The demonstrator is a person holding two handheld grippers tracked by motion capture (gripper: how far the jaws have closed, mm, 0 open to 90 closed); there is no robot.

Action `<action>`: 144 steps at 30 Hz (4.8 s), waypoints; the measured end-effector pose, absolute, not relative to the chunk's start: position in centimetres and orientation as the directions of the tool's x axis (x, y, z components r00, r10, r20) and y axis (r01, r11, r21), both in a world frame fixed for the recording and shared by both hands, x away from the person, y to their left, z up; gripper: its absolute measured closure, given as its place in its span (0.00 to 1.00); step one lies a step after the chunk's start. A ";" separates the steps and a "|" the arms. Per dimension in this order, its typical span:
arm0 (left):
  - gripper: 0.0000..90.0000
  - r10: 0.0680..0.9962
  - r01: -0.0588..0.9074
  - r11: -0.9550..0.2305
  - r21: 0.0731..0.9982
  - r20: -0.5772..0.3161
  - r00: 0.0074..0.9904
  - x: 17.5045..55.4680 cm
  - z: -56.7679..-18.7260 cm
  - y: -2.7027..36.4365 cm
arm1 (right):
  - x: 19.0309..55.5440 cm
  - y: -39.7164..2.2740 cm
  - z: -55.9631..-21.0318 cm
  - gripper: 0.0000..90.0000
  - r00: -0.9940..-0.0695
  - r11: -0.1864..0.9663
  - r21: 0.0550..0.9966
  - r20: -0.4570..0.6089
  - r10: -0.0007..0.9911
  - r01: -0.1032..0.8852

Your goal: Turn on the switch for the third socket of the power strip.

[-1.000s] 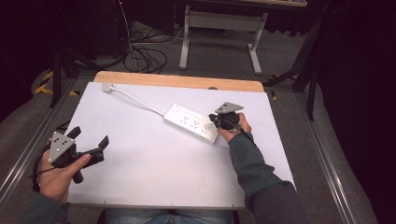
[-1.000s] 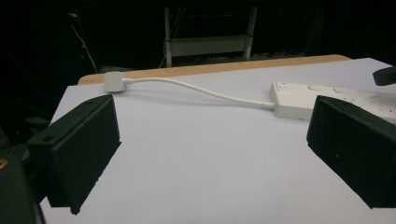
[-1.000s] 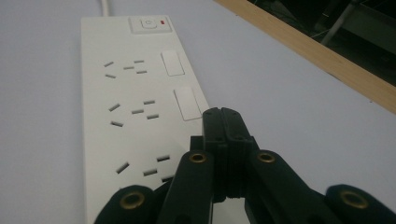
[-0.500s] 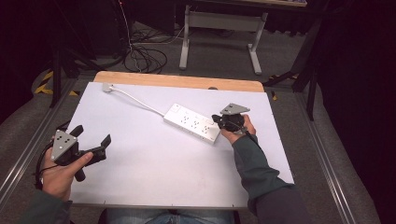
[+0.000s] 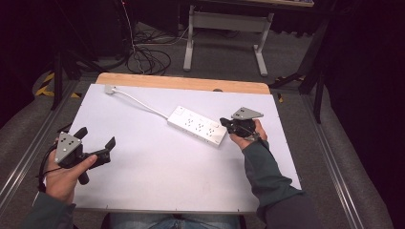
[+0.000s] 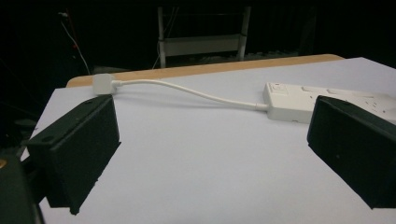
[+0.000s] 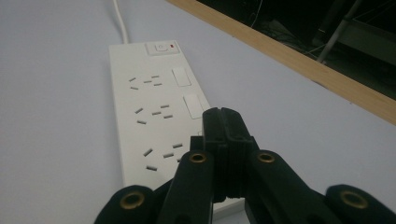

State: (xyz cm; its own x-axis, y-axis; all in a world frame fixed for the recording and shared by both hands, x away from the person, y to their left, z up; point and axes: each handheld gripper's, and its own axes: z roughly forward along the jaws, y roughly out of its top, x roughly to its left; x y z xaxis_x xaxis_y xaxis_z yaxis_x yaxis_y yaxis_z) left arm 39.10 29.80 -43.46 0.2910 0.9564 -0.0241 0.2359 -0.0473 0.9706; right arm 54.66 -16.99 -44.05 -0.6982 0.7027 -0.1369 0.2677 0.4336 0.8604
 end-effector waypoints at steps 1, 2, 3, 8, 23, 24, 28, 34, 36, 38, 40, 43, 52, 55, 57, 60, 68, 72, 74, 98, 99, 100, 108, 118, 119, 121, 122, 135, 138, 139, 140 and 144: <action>0.03 0.956 0.235 -0.047 0.971 -0.024 0.291 39.1 -43.5 29.8 | 54.6 -17.1 -44.0 1.00 -0.700 0.433 0.860 -0.135 0.701 0.268; 0.03 0.957 0.236 -0.049 0.971 -0.022 0.291 39.1 -43.5 29.8 | 54.5 -17.2 -44.0 1.00 -0.700 0.433 0.861 -0.136 0.701 0.266; 0.03 0.957 0.236 -0.049 0.970 -0.023 0.291 39.2 -43.5 29.8 | 54.4 -17.2 -43.9 1.00 -0.699 0.430 0.863 -0.136 0.702 0.265; 0.03 0.956 0.239 -0.049 0.970 -0.024 0.293 39.2 -43.5 29.8 | 53.8 -17.9 -43.6 1.00 -0.699 0.407 0.877 -0.123 0.705 0.256; 0.03 0.957 0.233 -0.051 0.971 -0.019 0.289 39.3 -43.5 29.7 | 51.6 -19.3 -42.6 1.00 -0.706 0.356 0.906 -0.098 0.702 0.229; 0.03 0.958 0.231 -0.051 0.972 -0.018 0.286 39.3 -43.4 29.7 | 51.4 -19.3 -42.5 1.00 -0.709 0.352 0.909 -0.095 0.699 0.225; 0.04 0.959 0.232 -0.052 0.971 -0.016 0.281 39.2 -43.4 29.7 | 51.0 -19.5 -42.4 1.00 -0.716 0.351 0.912 -0.099 0.691 0.213; 0.04 0.957 0.234 -0.050 0.971 -0.020 0.288 39.3 -43.5 29.7 | 50.6 -20.1 -42.2 1.00 -0.708 0.327 0.919 -0.081 0.701 0.219; 0.04 0.958 0.233 -0.050 0.971 -0.019 0.287 39.3 -43.5 29.7 | 50.4 -20.4 -42.2 1.00 -0.707 0.325 0.921 -0.083 0.702 0.215; 0.04 0.960 0.230 -0.050 0.972 -0.017 0.281 39.3 -43.4 29.7 | 50.2 -20.7 -42.2 1.00 -0.707 0.323 0.922 -0.083 0.703 0.213; 0.04 0.960 0.231 -0.050 0.972 -0.017 0.278 39.3 -43.4 29.8 | 49.9 -20.9 -42.2 1.00 -0.707 0.322 0.923 -0.083 0.703 0.212; 0.03 0.961 0.233 -0.048 0.971 -0.019 0.277 39.3 -43.4 29.8 | 49.4 -21.2 -42.1 1.00 -0.708 0.313 0.926 -0.077 0.702 0.209; 0.03 0.960 0.232 -0.050 0.971 -0.018 0.281 39.3 -43.4 29.8 | 48.6 -21.6 -42.1 1.00 -0.713 0.298 0.934 -0.071 0.697 0.199; 0.03 0.960 0.235 -0.050 0.971 -0.018 0.279 39.4 -43.4 29.8 | 48.2 -21.8 -42.1 1.00 -0.715 0.296 0.934 -0.069 0.695 0.197; 0.03 0.958 0.233 -0.053 0.971 -0.016 0.285 39.3 -43.4 29.7 | 48.1 -21.9 -42.2 1.00 -0.715 0.293 0.936 -0.068 0.696 0.196; 0.03 0.958 0.231 -0.053 0.972 -0.016 0.285 39.3 -43.4 29.6 | 48.1 -21.8 -42.2 1.00 -0.719 0.288 0.938 -0.066 0.692 0.191; 0.03 0.960 0.233 -0.046 0.971 -0.022 0.280 39.3 -43.4 29.8 | 47.5 -21.9 -42.0 1.00 -0.725 0.270 0.947 -0.061 0.686 0.175; 0.03 0.959 0.229 -0.051 0.972 -0.017 0.283 39.2 -43.3 29.7 | 47.1 -22.0 -41.9 1.00 -0.727 0.260 0.951 -0.059 0.684 0.168; 0.03 0.960 0.231 -0.049 0.972 -0.019 0.281 39.2 -43.3 29.8 | 47.1 -22.0 -41.9 1.00 -0.729 0.257 0.952 -0.057 0.682 0.165; 0.04 0.960 0.230 -0.054 0.972 -0.013 0.280 39.2 -43.4 29.8 | 45.8 -23.1 -41.9 0.82 -0.741 0.193 0.972 -0.030 0.671 0.136; 0.04 0.960 0.230 -0.053 0.972 -0.013 0.280 39.2 -43.4 29.8 | 45.9 -23.1 -42.0 0.81 -0.741 0.195 0.971 -0.033 0.671 0.134; 0.04 0.960 0.231 -0.053 0.972 -0.014 0.279 39.2 -43.4 29.8 | 45.8 -23.1 -42.0 0.79 -0.740 0.195 0.971 -0.030 0.672 0.138; 0.04 0.961 0.229 -0.052 0.972 -0.014 0.276 39.2 -43.4 29.8 | 45.8 -23.1 -42.1 0.67 -0.748 0.188 0.974 -0.031 0.663 0.126; 0.04 0.961 0.227 -0.052 0.972 -0.013 0.275 39.2 -43.4 29.8 | 45.9 -23.1 -42.2 0.58 -0.749 0.161 0.976 0.001 0.663 0.144; 0.04 0.961 0.227 -0.052 0.972 -0.013 0.276 39.2 -43.4 29.8 | 45.9 -23.1 -42.2 0.57 -0.748 0.160 0.977 0.000 0.664 0.141; 0.04 0.961 0.227 -0.053 0.973 -0.012 0.276 39.2 -43.4 29.8 | 45.9 -23.1 -42.2 0.52 -0.744 0.156 0.978 -0.002 0.668 0.137; 0.04 0.961 0.227 -0.052 0.972 -0.013 0.275 39.2 -43.4 29.8 | 45.9 -23.1 -42.2 0.50 -0.746 0.152 0.979 0.001 0.666 0.136; 0.02 0.961 0.227 -0.049 0.973 -0.016 0.276 39.2 -43.4 29.8 | 46.0 -22.8 -42.4 0.31 -0.742 0.153 0.978 0.001 0.670 0.140; 0.03 0.961 0.229 -0.051 0.972 -0.015 0.277 39.2 -43.4 29.8 | 46.0 -22.8 -42.4 0.21 -0.729 0.148 0.978 0.005 0.684 0.146; 0.03 0.961 0.229 -0.051 0.972 -0.015 0.277 39.2 -43.4 29.8 | 46.0 -22.8 -42.4 0.20 -0.729 0.146 0.979 0.003 0.685 0.142; 0.03 0.961 0.230 -0.050 0.972 -0.015 0.276 39.3 -43.4 29.8 | 46.0 -22.9 -42.4 0.18 -0.729 0.145 0.979 0.004 0.685 0.141; 0.03 0.961 0.230 -0.053 0.972 -0.013 0.278 39.3 -43.4 29.8 | 46.1 -22.8 -42.5 0.13 -0.736 0.157 0.978 -0.004 0.677 0.139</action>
